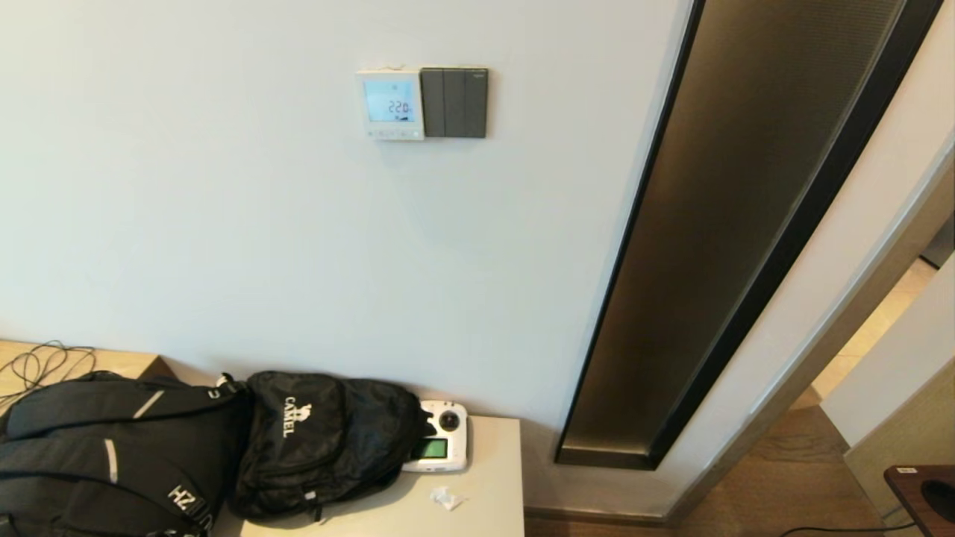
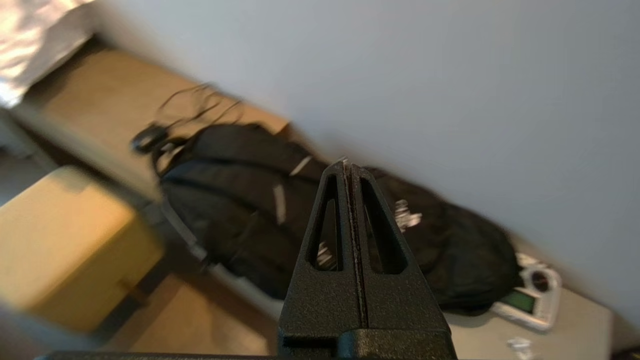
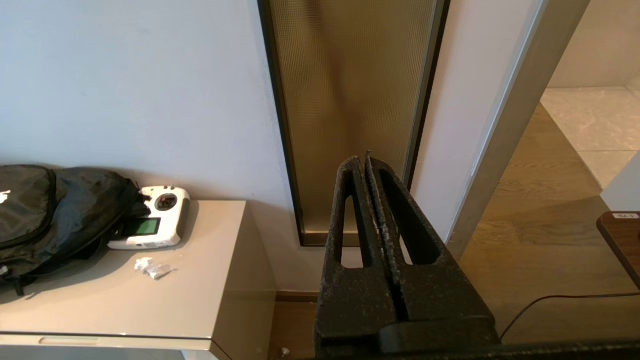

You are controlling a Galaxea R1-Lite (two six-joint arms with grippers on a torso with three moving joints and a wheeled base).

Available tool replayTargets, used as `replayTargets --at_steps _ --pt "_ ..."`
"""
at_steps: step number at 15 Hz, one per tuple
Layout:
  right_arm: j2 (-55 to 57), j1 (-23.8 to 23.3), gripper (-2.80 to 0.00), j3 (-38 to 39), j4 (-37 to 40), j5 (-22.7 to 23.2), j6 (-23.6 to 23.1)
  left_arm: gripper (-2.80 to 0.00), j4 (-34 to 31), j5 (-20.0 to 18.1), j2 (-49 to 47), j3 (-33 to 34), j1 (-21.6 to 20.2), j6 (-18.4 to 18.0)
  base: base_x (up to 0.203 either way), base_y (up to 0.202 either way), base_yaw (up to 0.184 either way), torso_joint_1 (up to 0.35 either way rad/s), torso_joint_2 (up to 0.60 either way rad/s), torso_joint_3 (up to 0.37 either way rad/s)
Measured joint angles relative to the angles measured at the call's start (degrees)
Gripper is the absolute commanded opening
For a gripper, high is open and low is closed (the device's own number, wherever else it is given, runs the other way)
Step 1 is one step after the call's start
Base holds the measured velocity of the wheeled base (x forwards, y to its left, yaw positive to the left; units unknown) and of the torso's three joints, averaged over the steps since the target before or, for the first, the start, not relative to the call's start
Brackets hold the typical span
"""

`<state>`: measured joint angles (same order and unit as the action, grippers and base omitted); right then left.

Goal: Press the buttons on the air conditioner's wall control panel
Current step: Turn off the central air conditioner

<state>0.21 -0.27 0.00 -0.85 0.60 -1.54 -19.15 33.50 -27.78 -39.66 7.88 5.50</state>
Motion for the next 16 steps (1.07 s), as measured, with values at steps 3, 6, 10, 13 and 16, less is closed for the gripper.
replayTargets --at_steps 3,6,10,13,16 --pt "0.0 0.0 -2.8 0.0 0.0 0.0 0.0 -2.8 -4.9 -6.4 7.4 5.6 -10.1 1.7 0.0 0.0 0.0 0.0 0.0 0.0" --pt "0.0 0.0 -2.8 0.0 0.0 0.0 0.0 -2.8 -1.1 -15.6 10.7 15.2 -12.1 1.8 0.0 0.0 0.0 0.0 0.0 0.0" --pt "0.0 0.1 -2.8 0.0 0.0 0.0 0.0 -2.8 10.8 -22.3 16.2 30.5 -9.4 -4.1 0.0 0.0 0.0 0.0 0.0 0.0" --pt "0.0 0.2 -2.8 0.0 -0.2 0.1 -1.3 -2.8 11.9 -28.2 23.2 34.3 -8.4 -6.2 0.0 0.0 0.0 0.0 0.0 0.0" --pt "0.0 0.2 -2.8 -0.1 -0.3 1.5 -5.6 -2.8 12.8 -33.5 26.7 36.6 -8.2 -7.0 0.0 0.0 0.0 0.0 0.0 0.0"
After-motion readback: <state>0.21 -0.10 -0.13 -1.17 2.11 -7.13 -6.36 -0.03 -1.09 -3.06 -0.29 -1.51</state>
